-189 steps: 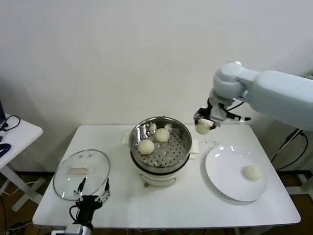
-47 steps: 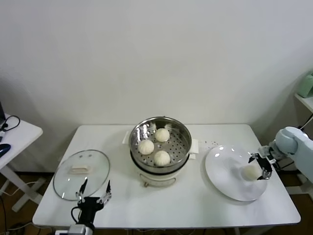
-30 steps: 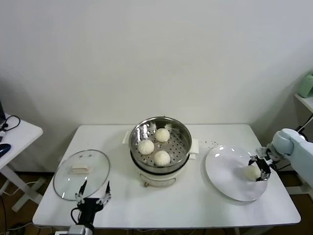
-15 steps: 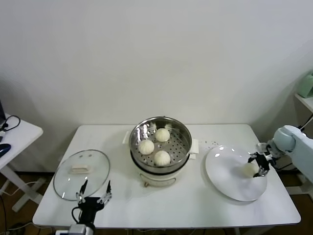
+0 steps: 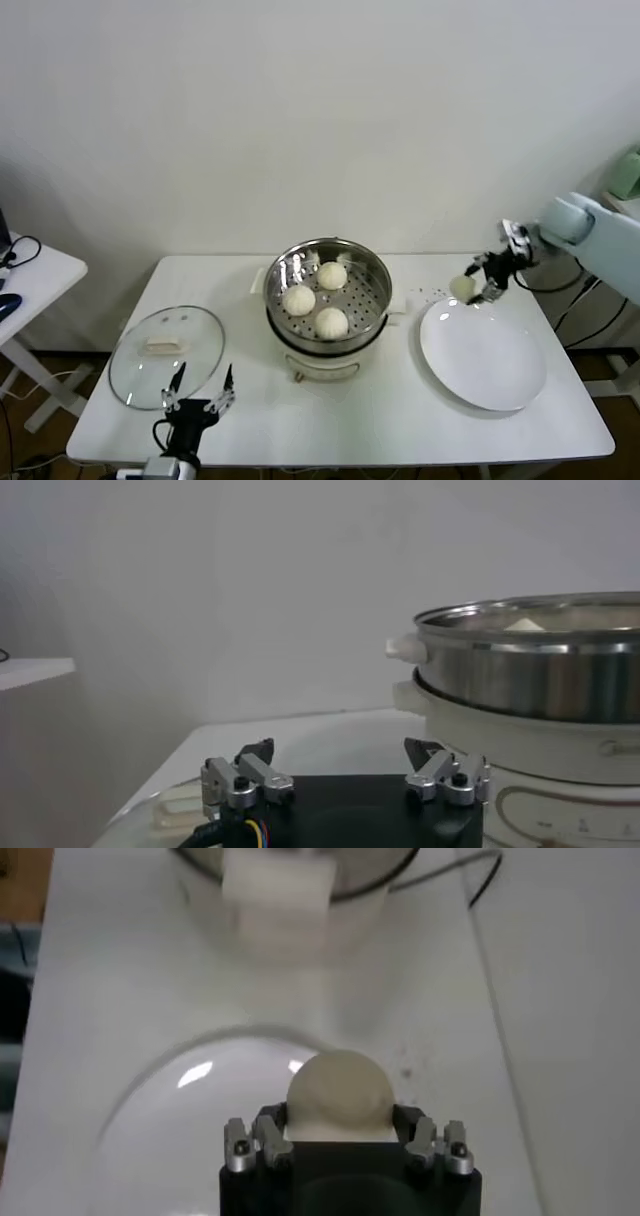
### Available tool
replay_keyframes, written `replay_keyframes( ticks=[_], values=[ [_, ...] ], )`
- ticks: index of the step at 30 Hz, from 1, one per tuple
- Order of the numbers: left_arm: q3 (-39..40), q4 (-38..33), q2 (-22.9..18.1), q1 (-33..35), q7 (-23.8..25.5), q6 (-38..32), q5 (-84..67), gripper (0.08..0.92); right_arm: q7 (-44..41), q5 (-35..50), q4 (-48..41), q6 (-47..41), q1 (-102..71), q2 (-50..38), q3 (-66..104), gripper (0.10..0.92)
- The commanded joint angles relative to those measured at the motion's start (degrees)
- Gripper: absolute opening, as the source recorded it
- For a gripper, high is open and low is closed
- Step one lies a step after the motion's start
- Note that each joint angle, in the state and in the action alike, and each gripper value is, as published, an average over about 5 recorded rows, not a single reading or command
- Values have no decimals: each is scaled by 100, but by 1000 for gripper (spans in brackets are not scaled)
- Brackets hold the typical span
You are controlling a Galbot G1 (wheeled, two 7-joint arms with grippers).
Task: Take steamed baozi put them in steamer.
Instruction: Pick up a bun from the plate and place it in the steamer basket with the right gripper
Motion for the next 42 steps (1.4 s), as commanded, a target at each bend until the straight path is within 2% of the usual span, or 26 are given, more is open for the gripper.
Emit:
replay_keyframes(
  ticks=[1,8,18,27,42],
  values=[
    [100,-93,22,42,6,-23,-60,823,155,3249,202,-532,2814,1197,-3054,687],
    [201,-180,66,38,5,-28,-82,823,231,3820,306,-612,3024,1905,-3472,687],
    [178,-210,83,80,-3,-35,-197,823,539,3887,312,-765,2261,2732,-3270,687],
    [31,-219,171,91,-6,-39,-385,823,593,3547,-152,-769,1588,3259,-3151,687],
    [89,-107,189,78,-4,-72,-380,823,575,2920,-591,-704,1106,3236,-3010,687]
  ],
)
